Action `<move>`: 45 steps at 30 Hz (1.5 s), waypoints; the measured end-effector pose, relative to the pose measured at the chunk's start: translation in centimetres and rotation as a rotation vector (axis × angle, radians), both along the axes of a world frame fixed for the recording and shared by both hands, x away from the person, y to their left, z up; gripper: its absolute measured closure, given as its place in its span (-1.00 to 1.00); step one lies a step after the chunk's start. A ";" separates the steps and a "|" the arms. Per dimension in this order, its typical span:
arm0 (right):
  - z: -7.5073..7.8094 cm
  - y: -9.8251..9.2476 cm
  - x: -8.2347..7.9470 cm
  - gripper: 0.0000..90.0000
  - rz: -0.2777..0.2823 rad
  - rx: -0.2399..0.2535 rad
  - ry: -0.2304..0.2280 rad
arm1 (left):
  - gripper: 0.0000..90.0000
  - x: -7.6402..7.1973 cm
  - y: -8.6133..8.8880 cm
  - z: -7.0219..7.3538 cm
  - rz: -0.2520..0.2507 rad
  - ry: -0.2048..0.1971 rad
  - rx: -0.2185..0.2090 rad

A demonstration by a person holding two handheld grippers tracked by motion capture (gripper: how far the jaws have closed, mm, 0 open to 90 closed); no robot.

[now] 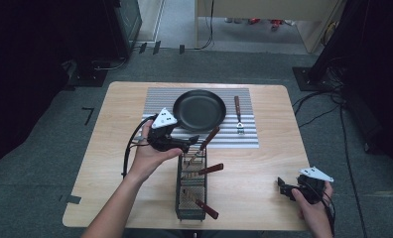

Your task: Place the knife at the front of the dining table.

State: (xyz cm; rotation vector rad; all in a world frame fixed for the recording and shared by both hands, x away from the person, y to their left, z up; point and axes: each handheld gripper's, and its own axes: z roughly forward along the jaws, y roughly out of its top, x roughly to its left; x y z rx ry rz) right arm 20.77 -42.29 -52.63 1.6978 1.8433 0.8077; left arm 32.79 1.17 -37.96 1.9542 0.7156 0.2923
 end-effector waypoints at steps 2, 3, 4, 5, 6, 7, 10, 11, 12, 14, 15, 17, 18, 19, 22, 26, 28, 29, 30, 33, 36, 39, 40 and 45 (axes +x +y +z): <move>0.0 0.0 0.0 -0.94 0.000 0.000 0.000 | -0.48 -0.1 -0.3 0.0 -0.017 -0.010 0.002; 0.0 0.0 0.0 -0.94 0.000 0.000 0.000 | -0.43 -0.1 -1.0 0.0 -0.045 -0.019 0.006; 0.0 0.0 0.0 -0.94 0.000 0.000 0.000 | -0.40 -0.1 -1.2 0.0 -0.060 -0.020 0.009; 0.0 0.0 0.0 -0.94 0.000 0.001 0.000 | -0.35 -0.1 -1.5 0.0 -0.071 -0.020 0.008; 0.0 0.0 0.0 -0.94 -0.001 0.002 0.000 | -0.28 0.0 -1.7 0.0 -0.081 -0.015 0.006; 0.0 0.0 0.0 -0.94 -0.001 0.002 0.000 | -0.21 0.0 -1.7 0.0 -0.081 -0.015 0.006; 0.0 0.0 0.0 -0.94 0.001 0.000 0.000 | -0.11 0.3 -2.3 -0.2 -0.135 0.025 -0.027; 0.0 0.0 0.0 -0.94 0.003 0.000 0.001 | -0.03 0.3 -2.4 -0.2 -0.147 0.029 -0.027; 0.0 0.0 -0.1 -0.94 0.004 0.001 0.001 | 0.02 0.5 -2.7 -0.2 -0.168 0.037 -0.018; 0.0 0.0 -0.1 -0.94 0.006 0.001 0.001 | 0.07 0.6 -3.1 -0.2 -0.189 0.034 0.009; 0.0 -0.1 -0.1 -0.94 0.007 0.000 0.000 | 0.08 0.6 -3.2 -0.2 -0.197 0.033 0.016; 0.0 -0.1 -0.1 -0.94 0.006 0.001 0.000 | 0.09 0.8 -3.6 -0.2 -0.213 0.034 0.041; 0.0 -0.1 -0.1 -0.94 0.007 0.001 0.000 | 0.09 0.9 -3.8 -0.2 -0.219 0.032 0.052; 0.0 -0.1 -0.1 -0.94 0.007 0.001 0.000 | 0.09 0.9 -4.0 -0.3 -0.219 0.028 0.068; 0.0 -0.1 -0.1 -0.94 0.007 0.001 0.000 | 0.13 1.2 -4.5 -0.3 -0.222 0.025 0.110; 0.0 -0.1 -0.1 -0.94 0.007 0.001 0.000 | 0.31 0.9 -4.9 -0.3 -0.232 -0.034 0.151; 0.0 -0.1 -0.1 -0.94 0.007 0.001 0.000 | 0.46 0.8 -5.0 -0.3 -0.241 -0.052 0.153; 0.0 -0.1 -0.1 -0.94 0.007 0.001 0.000 | 0.53 0.8 -5.0 -0.3 -0.241 -0.052 0.153; 0.0 -0.1 -0.1 -0.94 0.005 0.002 0.001 | 0.61 0.6 -5.1 -0.3 -0.255 -0.058 0.152; 0.0 -0.1 -0.1 -0.94 0.005 0.003 0.000 | 0.68 0.5 -5.0 -0.3 -0.252 -0.073 0.156; 0.0 -0.1 -0.1 -0.94 0.005 0.003 0.000 | 0.69 0.4 -4.8 -0.2 -0.254 -0.074 0.146; 0.0 -0.1 -0.1 -0.94 0.006 0.002 0.000 | 0.70 0.1 -4.5 0.0 -0.256 -0.093 0.125; 0.0 -0.1 -0.1 -0.94 0.007 0.001 -0.001 | 0.70 -0.1 -4.3 0.5 -0.252 -0.106 0.113; 0.0 -0.1 -0.1 -0.94 0.007 0.000 -0.001 | 0.70 -0.2 -3.8 1.3 -0.242 -0.114 0.102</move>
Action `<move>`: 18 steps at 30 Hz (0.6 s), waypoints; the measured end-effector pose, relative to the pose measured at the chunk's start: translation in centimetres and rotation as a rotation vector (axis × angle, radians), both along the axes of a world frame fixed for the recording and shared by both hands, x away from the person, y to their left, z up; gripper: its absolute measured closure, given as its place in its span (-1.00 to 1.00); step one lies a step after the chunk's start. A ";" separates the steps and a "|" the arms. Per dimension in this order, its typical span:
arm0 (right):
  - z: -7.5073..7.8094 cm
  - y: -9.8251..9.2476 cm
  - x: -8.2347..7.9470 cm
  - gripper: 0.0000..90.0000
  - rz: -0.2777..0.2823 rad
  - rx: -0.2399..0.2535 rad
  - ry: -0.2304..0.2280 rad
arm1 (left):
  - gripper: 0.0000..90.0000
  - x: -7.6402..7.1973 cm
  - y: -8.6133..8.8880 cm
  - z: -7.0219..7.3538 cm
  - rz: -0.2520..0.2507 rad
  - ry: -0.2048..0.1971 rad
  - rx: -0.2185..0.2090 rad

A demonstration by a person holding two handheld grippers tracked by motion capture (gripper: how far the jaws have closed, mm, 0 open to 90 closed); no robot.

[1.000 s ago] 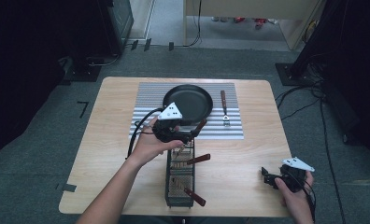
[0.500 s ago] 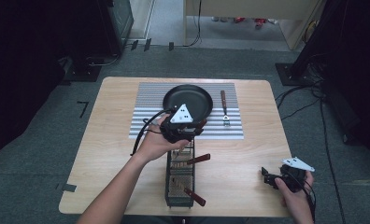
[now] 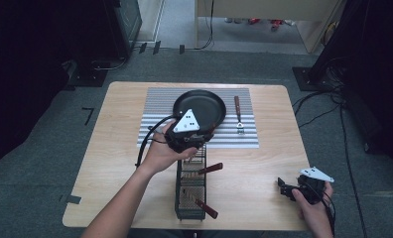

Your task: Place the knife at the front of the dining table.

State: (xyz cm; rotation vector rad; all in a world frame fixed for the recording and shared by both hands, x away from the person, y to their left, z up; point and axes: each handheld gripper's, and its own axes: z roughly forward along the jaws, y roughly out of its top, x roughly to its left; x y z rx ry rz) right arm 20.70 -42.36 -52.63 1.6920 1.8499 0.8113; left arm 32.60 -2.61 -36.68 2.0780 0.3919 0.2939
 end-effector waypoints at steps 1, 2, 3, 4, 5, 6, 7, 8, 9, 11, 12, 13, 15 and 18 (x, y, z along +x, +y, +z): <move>0.0 0.0 0.0 -0.94 0.000 0.000 0.000 | 0.70 0.0 0.1 0.2 0.003 0.002 -0.001; 0.0 0.0 0.0 -0.94 0.000 -0.001 0.000 | 0.70 0.0 0.2 0.4 0.007 0.003 -0.002; 0.0 0.0 0.0 -0.94 0.000 -0.001 0.000 | 0.70 0.0 0.2 0.7 0.014 0.004 -0.003; 0.0 0.0 0.0 -0.94 -0.002 0.000 0.001 | 0.70 0.1 0.3 0.9 0.019 0.006 -0.009; 0.0 0.0 0.0 -0.94 -0.002 0.000 0.001 | 0.70 0.1 0.3 0.9 0.019 0.006 -0.009; 0.0 0.0 0.0 -0.94 -0.002 0.001 0.002 | 0.70 0.1 0.4 1.3 0.024 0.008 -0.021; 0.0 0.0 0.0 -0.94 -0.001 -0.001 0.001 | 0.70 0.2 0.5 1.9 0.027 0.012 -0.041; 0.0 0.0 0.0 -0.94 -0.001 -0.001 0.001 | 0.70 0.2 0.5 1.9 0.027 0.012 -0.041; 0.0 0.0 0.0 -0.94 -0.002 0.000 0.001 | 0.70 0.3 0.6 2.4 0.029 0.017 -0.054; 0.0 0.0 0.0 -0.94 -0.002 0.000 0.001 | 0.70 0.4 0.4 2.9 0.026 0.019 -0.057; 0.0 0.0 0.0 -0.94 -0.002 0.000 0.001 | 0.70 0.5 0.3 3.1 0.024 0.017 -0.054; 0.0 0.0 0.0 -0.94 -0.002 0.000 0.001 | 0.70 0.5 0.1 3.4 0.021 0.013 -0.049; 0.0 0.0 0.0 -0.94 -0.002 0.000 0.001 | 0.70 0.5 -0.3 3.9 0.016 0.005 -0.039; 0.0 0.0 0.0 -0.94 -0.001 0.000 -0.001 | 0.70 0.6 -0.9 4.7 0.010 -0.004 -0.049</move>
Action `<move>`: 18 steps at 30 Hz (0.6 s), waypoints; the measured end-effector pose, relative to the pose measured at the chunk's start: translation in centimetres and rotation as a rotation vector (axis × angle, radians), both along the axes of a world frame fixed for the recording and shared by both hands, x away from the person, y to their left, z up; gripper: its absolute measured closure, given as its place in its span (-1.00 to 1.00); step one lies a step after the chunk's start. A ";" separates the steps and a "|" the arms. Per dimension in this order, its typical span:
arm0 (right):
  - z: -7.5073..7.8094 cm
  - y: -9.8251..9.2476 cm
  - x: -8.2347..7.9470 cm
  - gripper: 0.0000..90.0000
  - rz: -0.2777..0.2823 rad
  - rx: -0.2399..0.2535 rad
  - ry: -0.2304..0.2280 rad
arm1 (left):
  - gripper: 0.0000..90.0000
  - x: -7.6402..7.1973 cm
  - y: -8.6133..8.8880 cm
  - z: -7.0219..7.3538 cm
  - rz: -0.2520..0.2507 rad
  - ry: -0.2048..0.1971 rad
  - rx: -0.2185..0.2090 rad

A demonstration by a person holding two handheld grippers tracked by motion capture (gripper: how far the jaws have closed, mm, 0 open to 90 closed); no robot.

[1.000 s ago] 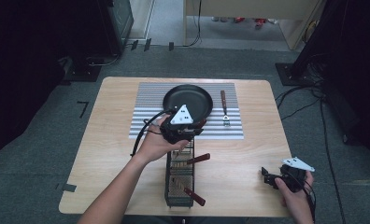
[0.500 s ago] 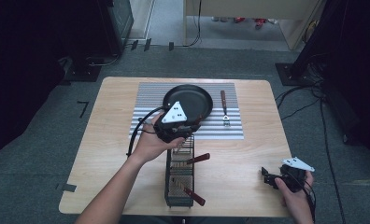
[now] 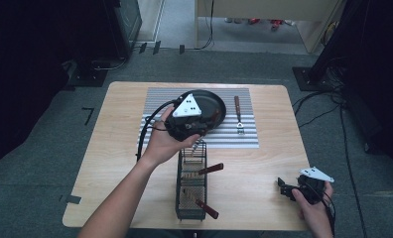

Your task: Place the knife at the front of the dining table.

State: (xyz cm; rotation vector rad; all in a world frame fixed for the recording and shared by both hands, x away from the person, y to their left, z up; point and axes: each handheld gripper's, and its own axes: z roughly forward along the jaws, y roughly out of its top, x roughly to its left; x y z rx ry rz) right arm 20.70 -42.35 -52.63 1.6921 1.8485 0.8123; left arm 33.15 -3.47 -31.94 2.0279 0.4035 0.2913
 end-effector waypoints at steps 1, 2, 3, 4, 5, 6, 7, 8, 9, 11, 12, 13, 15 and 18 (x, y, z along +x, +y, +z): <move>0.0 0.0 0.0 -0.94 0.000 0.000 0.000 | 0.70 0.0 -0.2 0.3 -0.002 -0.003 -0.003; 0.0 0.0 0.0 -0.94 0.000 0.000 0.000 | 0.70 0.0 -0.4 0.5 -0.004 -0.007 -0.007; 0.0 0.0 0.0 -0.94 0.000 0.000 0.000 | 0.70 0.1 -0.5 0.7 -0.007 -0.008 -0.010; 0.0 0.0 0.0 -0.94 0.000 -0.001 0.001 | 0.70 0.1 -0.7 0.9 -0.010 -0.008 -0.014; 0.0 0.0 0.0 -0.94 -0.001 -0.001 0.002 | 0.70 0.2 -0.9 1.1 -0.013 -0.008 -0.019; 0.0 0.0 0.0 -0.94 -0.002 0.000 0.002 | 0.70 0.2 -1.0 1.3 -0.016 -0.006 -0.022; 0.0 0.0 0.0 -0.94 -0.002 0.000 0.002 | 0.70 0.3 -1.1 1.4 -0.018 -0.005 -0.028; 0.0 0.0 0.0 -0.94 0.000 -0.001 0.001 | 0.70 0.4 -1.3 1.6 -0.020 -0.005 -0.032; 0.0 0.0 0.0 -0.94 0.000 -0.001 0.001 | 0.70 0.4 -1.3 1.6 -0.020 -0.005 -0.032; 0.0 0.0 0.0 -0.94 0.000 0.000 0.000 | 0.71 0.5 -1.6 2.2 -0.023 -0.008 -0.043; 0.0 0.0 0.0 -0.94 0.000 0.000 0.000 | 0.70 0.5 -1.6 2.2 -0.023 -0.008 -0.043; 0.0 0.0 0.0 -0.94 0.000 0.000 0.001 | 0.71 0.5 -1.8 2.6 -0.026 -0.018 -0.050; 0.0 0.0 0.0 -0.94 0.000 0.000 0.000 | 0.71 0.5 -1.7 3.2 -0.019 -0.030 -0.061; 0.0 0.0 0.0 -0.94 -0.001 0.002 0.001 | 0.71 0.6 -1.2 4.1 -0.009 -0.042 -0.085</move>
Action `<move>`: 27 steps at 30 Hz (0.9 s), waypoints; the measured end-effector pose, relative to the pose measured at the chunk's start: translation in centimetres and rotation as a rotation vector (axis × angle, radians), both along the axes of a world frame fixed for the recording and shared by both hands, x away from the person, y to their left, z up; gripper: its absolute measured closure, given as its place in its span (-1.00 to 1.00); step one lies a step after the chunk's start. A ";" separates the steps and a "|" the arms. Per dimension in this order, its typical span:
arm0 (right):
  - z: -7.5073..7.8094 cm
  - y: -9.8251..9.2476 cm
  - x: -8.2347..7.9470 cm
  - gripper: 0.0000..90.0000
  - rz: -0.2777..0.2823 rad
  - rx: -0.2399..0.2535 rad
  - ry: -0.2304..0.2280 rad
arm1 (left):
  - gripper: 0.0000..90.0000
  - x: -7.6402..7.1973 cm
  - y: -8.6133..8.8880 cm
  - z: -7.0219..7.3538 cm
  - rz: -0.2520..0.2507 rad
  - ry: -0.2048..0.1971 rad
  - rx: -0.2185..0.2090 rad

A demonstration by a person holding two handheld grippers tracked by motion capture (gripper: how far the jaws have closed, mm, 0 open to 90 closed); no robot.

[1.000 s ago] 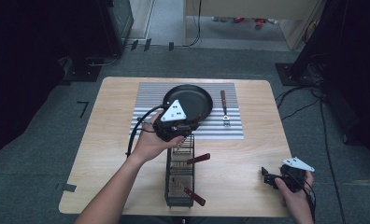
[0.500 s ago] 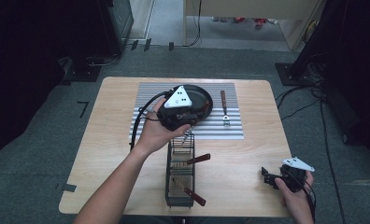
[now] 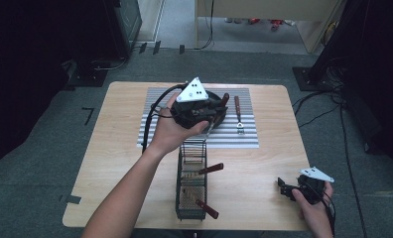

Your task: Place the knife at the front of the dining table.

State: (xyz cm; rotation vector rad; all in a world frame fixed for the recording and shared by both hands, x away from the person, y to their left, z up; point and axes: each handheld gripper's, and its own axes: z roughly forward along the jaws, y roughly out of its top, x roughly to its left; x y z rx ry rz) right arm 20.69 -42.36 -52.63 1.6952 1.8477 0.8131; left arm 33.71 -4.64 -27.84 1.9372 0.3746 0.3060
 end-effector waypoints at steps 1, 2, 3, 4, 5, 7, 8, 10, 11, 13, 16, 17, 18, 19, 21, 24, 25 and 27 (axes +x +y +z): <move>0.0 0.0 0.0 -0.94 0.000 0.000 0.000 | 0.71 0.0 0.2 0.3 0.005 -0.004 -0.006; 0.0 0.0 0.0 -0.94 0.000 0.000 0.000 | 0.71 0.0 0.2 0.3 0.005 -0.004 -0.006; 0.0 0.0 0.0 -0.94 0.000 0.000 0.000 | 0.71 0.1 0.6 0.6 0.012 -0.008 -0.016; 0.0 0.0 0.0 -0.94 0.001 -0.001 -0.001 | 0.71 0.1 1.0 0.8 0.022 -0.011 -0.026; 0.0 0.0 0.0 -0.94 0.001 -0.002 -0.001 | 0.71 0.2 1.4 1.1 0.034 -0.017 -0.029; 0.0 0.0 0.0 -0.94 0.002 -0.002 -0.001 | 0.71 0.3 2.1 1.4 0.054 -0.019 -0.040; 0.0 0.0 0.0 -0.94 0.002 -0.002 -0.001 | 0.71 0.3 2.1 1.4 0.054 -0.019 -0.040; 0.0 0.0 0.0 -0.94 0.000 -0.002 0.001 | 0.71 0.5 2.8 1.8 0.073 -0.026 -0.041; 0.0 0.0 0.0 -0.94 0.000 -0.002 0.001 | 0.71 0.6 3.6 2.2 0.097 -0.032 -0.048; 0.0 0.0 0.0 -0.94 0.000 -0.002 0.001 | 0.71 0.6 4.1 2.3 0.114 -0.038 -0.047; 0.0 0.0 0.0 -0.94 -0.001 -0.002 0.002 | 0.71 1.2 6.1 2.6 0.170 -0.030 -0.075; 0.0 0.0 0.0 -0.94 0.000 -0.003 0.001 | 0.71 1.3 6.6 2.6 0.181 -0.027 -0.077; 0.0 0.0 0.0 -0.94 -0.001 -0.001 0.002 | 0.71 1.4 7.0 2.5 0.193 -0.026 -0.080; 0.0 0.0 0.0 -0.94 -0.001 -0.002 0.002 | 0.71 1.5 7.4 2.3 0.209 -0.025 -0.082; 0.0 0.0 0.0 -0.94 -0.001 -0.001 0.001 | 0.71 1.8 8.1 1.9 0.242 -0.023 -0.078; 0.0 0.0 0.0 -0.94 -0.001 -0.002 0.003 | 0.71 2.1 8.8 1.4 0.266 -0.010 -0.078; 0.0 0.0 0.0 -0.94 -0.001 -0.002 0.002 | 0.71 2.2 9.1 1.1 0.277 -0.004 -0.079; 0.0 0.0 0.0 -0.94 -0.001 -0.002 0.002 | 0.71 2.5 9.9 -0.2 0.318 0.011 -0.070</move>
